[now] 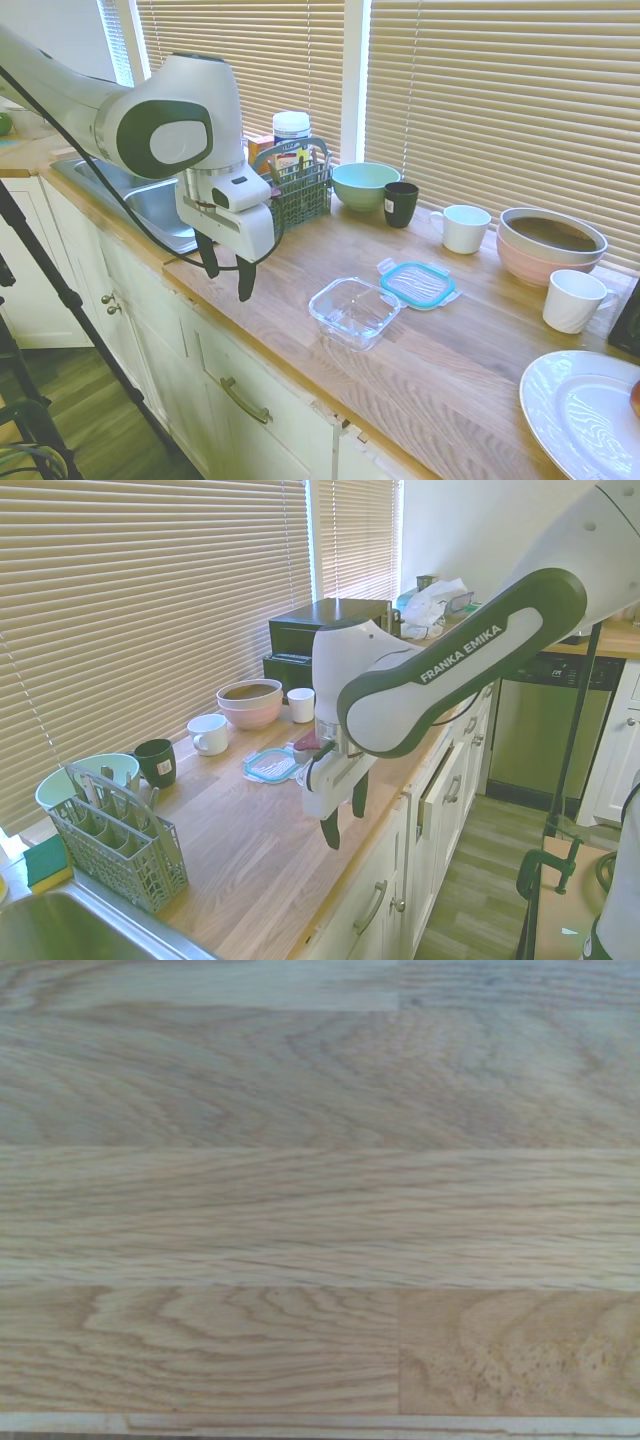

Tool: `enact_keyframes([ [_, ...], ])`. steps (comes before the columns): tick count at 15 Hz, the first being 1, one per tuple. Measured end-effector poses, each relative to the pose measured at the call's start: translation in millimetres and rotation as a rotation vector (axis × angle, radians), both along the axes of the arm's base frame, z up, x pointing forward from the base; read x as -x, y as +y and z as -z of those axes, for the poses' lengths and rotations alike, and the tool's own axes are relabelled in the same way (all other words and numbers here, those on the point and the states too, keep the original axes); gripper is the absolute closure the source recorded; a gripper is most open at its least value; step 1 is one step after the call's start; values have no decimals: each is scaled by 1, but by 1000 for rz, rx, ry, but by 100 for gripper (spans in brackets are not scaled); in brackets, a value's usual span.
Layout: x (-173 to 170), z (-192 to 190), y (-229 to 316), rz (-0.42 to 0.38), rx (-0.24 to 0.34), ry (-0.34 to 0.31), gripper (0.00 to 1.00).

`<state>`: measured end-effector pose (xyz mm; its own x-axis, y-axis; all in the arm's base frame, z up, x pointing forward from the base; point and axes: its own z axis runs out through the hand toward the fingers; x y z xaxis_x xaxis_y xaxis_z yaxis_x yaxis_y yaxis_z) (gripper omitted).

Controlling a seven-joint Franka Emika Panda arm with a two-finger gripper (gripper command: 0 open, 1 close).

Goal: Cover the lid of the food container

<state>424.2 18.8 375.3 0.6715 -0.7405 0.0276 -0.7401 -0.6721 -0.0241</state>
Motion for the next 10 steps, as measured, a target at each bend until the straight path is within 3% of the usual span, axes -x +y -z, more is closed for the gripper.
enact_keyframes([
  [6, 3, -5, -5, -14, 0, -14, 0],
  [10, 5, -20, -43, -13, -13, -51, 0],
])
